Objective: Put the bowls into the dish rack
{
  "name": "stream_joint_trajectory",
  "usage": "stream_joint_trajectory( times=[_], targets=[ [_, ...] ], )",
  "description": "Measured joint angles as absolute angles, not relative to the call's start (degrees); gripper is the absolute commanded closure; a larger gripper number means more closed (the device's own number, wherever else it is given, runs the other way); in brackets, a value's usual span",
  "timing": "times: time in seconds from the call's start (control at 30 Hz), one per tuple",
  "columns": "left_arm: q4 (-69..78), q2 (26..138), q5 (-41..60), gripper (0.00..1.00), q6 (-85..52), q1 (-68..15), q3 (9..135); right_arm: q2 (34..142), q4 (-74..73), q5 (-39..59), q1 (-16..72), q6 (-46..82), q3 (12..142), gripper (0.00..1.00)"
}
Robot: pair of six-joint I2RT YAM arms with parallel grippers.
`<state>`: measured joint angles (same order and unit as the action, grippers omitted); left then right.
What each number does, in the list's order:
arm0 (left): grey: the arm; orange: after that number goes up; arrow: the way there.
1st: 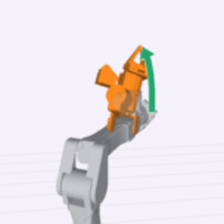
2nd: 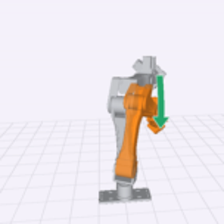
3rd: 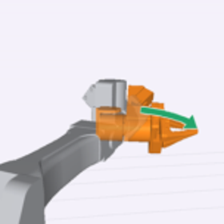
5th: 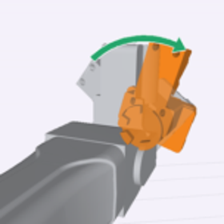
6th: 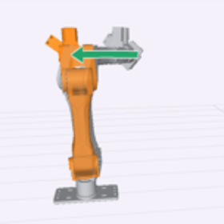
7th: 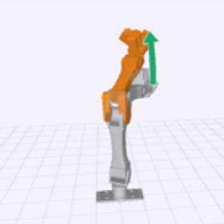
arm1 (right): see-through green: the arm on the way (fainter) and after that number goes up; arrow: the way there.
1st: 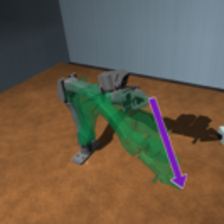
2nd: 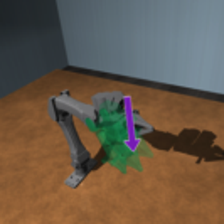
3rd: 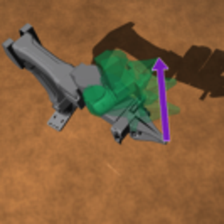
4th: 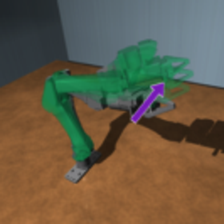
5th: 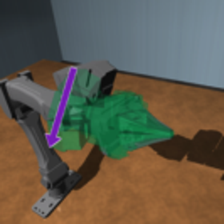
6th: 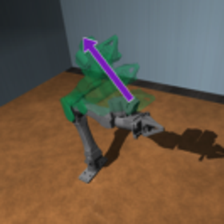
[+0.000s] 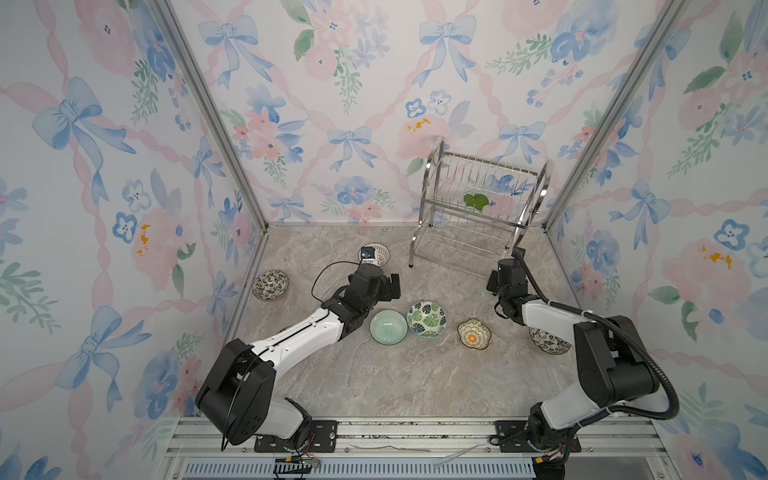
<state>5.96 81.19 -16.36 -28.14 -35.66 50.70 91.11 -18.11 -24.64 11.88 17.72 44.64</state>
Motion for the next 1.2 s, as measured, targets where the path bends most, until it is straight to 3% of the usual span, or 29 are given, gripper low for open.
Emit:
stream_joint_trajectory(
  times=[0.53,0.83,1.2],
  targets=[
    [5.8,81.17,-17.1,0.02,-28.14,-35.59,50.92,84.25,-16.88,-14.44,12.99,12.86,39.31,1.0],
    [5.58,80.27,-16.86,0.02,-28.18,-35.44,51.13,86.35,-5.76,-8.95,10.5,9.5,46.87,1.0],
    [4.64,79.72,-16.62,0.02,-28.6,-35.22,51.16,88.25,-3.29,-3.7,7.53,3.38,49.82,1.0]
  ],
)
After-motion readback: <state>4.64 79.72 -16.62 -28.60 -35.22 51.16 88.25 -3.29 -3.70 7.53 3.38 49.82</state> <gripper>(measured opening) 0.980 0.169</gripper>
